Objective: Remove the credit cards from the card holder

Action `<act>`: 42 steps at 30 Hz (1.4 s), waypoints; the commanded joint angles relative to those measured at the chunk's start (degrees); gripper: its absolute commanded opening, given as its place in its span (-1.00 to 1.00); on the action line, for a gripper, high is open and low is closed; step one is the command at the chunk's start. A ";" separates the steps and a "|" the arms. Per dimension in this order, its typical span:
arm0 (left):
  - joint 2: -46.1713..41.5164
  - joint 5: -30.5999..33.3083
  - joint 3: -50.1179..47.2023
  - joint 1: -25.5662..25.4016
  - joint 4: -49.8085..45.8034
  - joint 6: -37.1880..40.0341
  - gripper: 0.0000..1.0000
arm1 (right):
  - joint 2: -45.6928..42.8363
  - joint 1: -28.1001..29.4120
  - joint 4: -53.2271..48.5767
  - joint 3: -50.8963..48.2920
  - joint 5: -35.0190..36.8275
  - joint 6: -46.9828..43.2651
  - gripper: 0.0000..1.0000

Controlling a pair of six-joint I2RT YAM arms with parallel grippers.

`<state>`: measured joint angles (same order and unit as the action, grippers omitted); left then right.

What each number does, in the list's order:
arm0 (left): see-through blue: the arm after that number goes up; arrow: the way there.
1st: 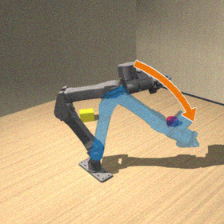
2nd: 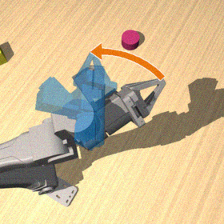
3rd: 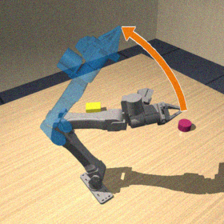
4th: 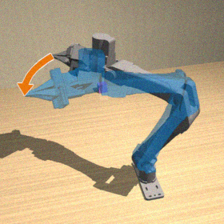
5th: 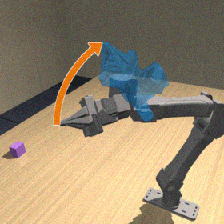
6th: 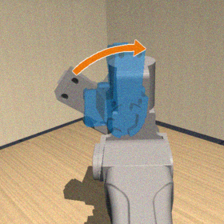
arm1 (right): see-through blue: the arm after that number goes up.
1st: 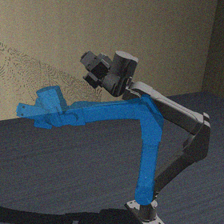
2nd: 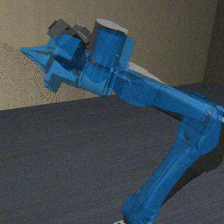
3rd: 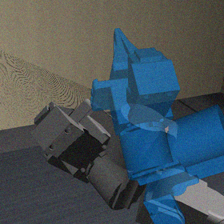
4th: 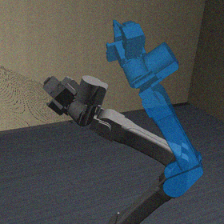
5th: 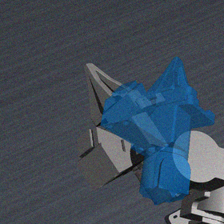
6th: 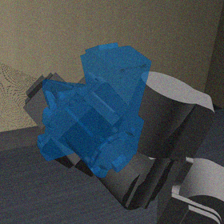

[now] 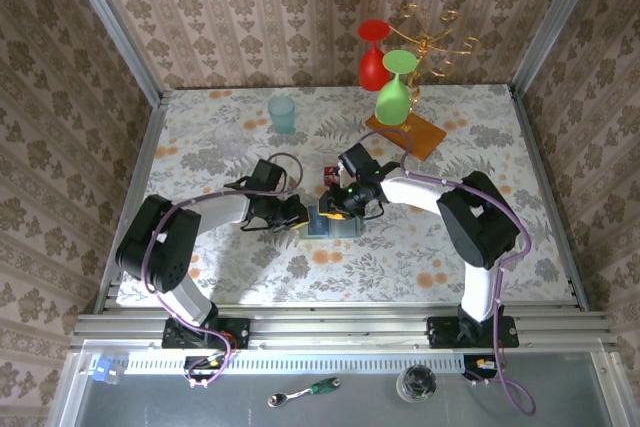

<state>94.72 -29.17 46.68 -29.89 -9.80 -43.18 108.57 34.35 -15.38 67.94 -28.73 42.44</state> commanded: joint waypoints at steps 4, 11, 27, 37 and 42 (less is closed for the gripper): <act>2.35 -0.64 1.25 0.71 0.24 2.12 -0.75 | 2.23 0.19 -1.02 0.99 1.05 0.45 -0.38; 2.73 -0.88 0.92 1.15 -0.12 2.23 -0.78 | 3.38 0.29 0.09 0.61 0.33 0.98 -0.38; 2.62 -1.70 -0.41 1.24 1.21 1.44 -0.79 | 4.85 0.46 1.56 0.62 -0.89 1.49 -0.55; 2.58 -2.03 -0.68 1.24 1.50 1.34 -0.79 | 5.75 0.74 1.39 0.57 -1.01 1.35 -0.41; 2.31 -1.90 -0.95 1.24 1.57 1.17 -0.79 | 4.89 0.90 -3.11 1.46 3.10 -0.73 -0.35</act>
<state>96.71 -30.26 46.83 -29.15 -8.51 -42.35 112.62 34.79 -13.50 68.45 -28.95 43.35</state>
